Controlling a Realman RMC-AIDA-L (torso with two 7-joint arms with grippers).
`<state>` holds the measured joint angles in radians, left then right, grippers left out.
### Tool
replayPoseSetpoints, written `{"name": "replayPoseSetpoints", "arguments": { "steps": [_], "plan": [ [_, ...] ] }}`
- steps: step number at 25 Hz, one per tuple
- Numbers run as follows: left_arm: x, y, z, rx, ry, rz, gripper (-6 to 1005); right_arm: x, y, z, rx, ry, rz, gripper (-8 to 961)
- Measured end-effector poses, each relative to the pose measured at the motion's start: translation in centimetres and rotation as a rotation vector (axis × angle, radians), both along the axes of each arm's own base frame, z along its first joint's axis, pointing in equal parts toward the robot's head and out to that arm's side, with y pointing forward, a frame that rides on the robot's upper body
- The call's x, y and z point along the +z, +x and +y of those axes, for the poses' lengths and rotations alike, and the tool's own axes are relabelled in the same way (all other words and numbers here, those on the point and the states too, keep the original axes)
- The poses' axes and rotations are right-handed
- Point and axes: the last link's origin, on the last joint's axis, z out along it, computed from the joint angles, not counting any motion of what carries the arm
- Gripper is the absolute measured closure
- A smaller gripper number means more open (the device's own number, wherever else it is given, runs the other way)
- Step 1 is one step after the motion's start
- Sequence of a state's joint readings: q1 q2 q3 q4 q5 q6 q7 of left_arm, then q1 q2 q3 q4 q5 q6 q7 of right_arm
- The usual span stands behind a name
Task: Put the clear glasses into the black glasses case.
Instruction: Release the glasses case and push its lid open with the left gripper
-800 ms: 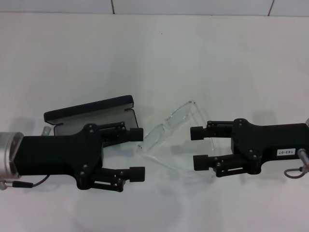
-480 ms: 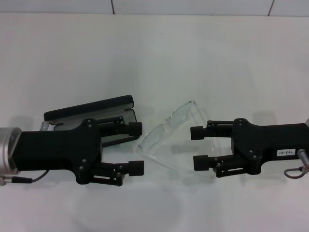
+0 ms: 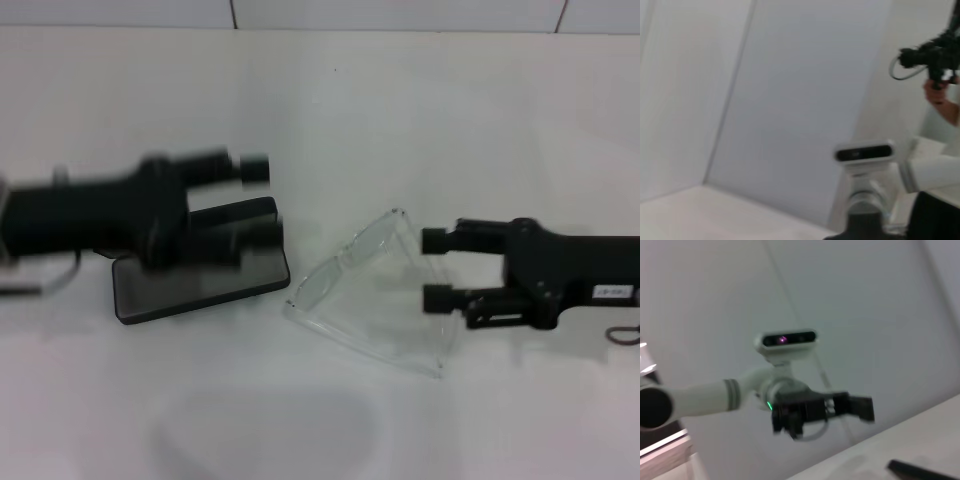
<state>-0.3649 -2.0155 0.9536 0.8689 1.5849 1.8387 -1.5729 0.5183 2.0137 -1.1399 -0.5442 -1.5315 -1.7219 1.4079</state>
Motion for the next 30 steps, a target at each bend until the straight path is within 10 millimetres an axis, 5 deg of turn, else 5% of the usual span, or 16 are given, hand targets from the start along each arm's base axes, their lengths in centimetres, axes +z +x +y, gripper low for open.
{"name": "replayPoseSetpoints", "arguments": {
  "steps": [5,12,19,30],
  "plan": [
    [3.2,3.6,3.1,0.113,0.115,0.365,120,2.1,2.0,-0.1,-0.075,0.108,0.03,160],
    [3.0,5.7,4.2,0.172,0.226,0.898,120,3.3,3.5,-0.7,-0.147,0.178,0.065,161],
    [0.7,6.0,4.3,0.144,0.195,1.077,121,3.4,3.8,-0.8,-0.162,0.186,0.067,161],
    [-2.5,6.0,5.1,0.096,0.143,1.127,124,3.3,4.1,-0.9,-0.162,0.198,0.062,161]
  ]
}}
